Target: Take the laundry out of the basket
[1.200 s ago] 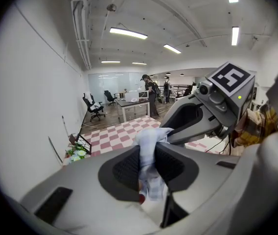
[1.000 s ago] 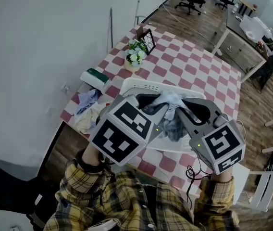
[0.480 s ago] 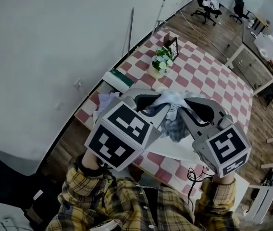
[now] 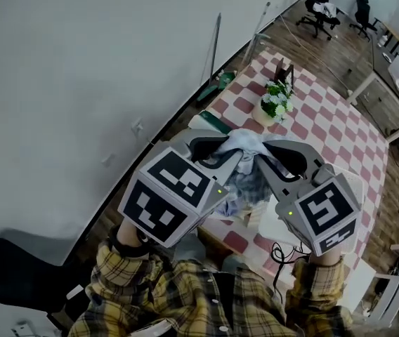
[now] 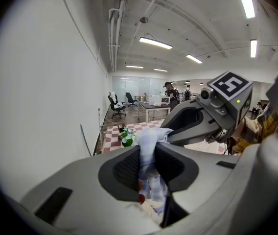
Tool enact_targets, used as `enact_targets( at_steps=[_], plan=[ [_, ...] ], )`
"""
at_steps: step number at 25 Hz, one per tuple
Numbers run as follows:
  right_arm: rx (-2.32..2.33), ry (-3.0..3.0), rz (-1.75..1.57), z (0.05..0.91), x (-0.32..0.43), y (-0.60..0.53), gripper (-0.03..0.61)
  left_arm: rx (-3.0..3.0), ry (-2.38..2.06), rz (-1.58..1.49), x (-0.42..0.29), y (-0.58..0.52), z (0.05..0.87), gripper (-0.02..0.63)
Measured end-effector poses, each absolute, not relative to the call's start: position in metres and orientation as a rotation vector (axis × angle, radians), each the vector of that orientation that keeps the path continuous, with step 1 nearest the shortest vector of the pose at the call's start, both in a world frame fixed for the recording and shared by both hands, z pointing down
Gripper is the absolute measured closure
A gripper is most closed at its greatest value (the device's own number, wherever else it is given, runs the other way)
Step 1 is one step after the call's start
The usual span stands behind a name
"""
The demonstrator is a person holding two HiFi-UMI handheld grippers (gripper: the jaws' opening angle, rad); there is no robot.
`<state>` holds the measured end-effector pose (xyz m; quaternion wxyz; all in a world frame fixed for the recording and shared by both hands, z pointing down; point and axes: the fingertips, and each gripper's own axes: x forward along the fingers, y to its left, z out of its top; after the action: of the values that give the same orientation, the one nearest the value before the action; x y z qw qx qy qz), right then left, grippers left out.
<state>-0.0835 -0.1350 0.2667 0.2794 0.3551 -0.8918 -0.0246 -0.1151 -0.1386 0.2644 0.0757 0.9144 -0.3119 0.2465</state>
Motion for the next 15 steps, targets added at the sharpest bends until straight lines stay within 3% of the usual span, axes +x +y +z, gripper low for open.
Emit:
enact_targets(
  at_steps=[15],
  plan=[
    [1.058, -2.321, 0.277, 0.38, -0.141, -0.156, 0.506, 2.65, -0.783, 0.822, -0.173, -0.161, 0.374, 0.488]
  ],
)
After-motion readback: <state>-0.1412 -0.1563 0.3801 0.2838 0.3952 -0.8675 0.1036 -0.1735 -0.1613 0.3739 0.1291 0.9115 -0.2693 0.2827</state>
